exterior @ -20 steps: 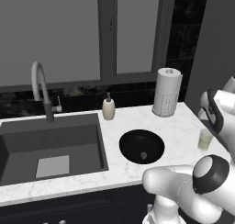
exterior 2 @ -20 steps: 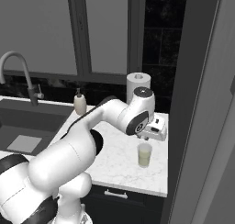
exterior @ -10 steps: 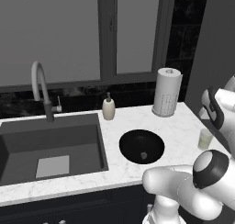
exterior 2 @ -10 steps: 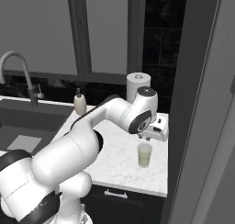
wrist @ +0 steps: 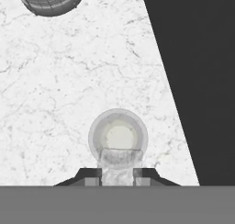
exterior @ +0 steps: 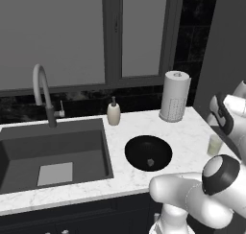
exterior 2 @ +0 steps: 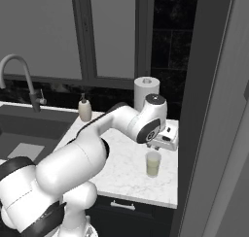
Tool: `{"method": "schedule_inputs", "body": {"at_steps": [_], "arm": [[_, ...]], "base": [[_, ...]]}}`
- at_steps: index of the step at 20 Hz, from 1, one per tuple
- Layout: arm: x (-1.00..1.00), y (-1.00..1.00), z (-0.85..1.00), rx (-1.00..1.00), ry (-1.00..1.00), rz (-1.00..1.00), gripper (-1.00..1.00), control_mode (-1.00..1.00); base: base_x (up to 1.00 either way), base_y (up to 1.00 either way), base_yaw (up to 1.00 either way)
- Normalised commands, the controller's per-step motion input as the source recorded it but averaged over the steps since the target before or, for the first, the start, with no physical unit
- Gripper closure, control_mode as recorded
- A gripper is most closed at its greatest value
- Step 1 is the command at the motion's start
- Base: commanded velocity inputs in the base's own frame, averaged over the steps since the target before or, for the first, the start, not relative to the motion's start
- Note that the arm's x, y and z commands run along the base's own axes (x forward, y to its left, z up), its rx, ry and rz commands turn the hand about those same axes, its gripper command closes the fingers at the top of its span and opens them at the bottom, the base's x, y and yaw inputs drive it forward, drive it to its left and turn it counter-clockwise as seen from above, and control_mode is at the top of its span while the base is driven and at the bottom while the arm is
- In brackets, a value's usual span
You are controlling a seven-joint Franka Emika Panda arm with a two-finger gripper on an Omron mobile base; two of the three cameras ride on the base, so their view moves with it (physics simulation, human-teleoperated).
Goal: Grab a lemon wedge from the fridge and one ice cube from the ice bowl, and put them in the glass of lemonade.
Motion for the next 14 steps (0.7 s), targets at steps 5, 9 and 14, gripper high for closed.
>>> {"method": "schedule_inputs", "body": {"at_steps": [5, 9, 14], "arm": [[0.17, 0.0, -0.1, 0.0, 0.0, 0.0, 1.0, -1.0], [0.04, 0.0, -0.22, 0.0, 0.0, 0.0, 1.0, -1.0], [0.0, -0.09, -0.33, 0.0, 0.0, -0.01, 1.0, -1.0]], "base": [[0.0, 0.0, 0.0], [0.0, 0.0, 0.0], [0.0, 0.0, 0.0]]}}
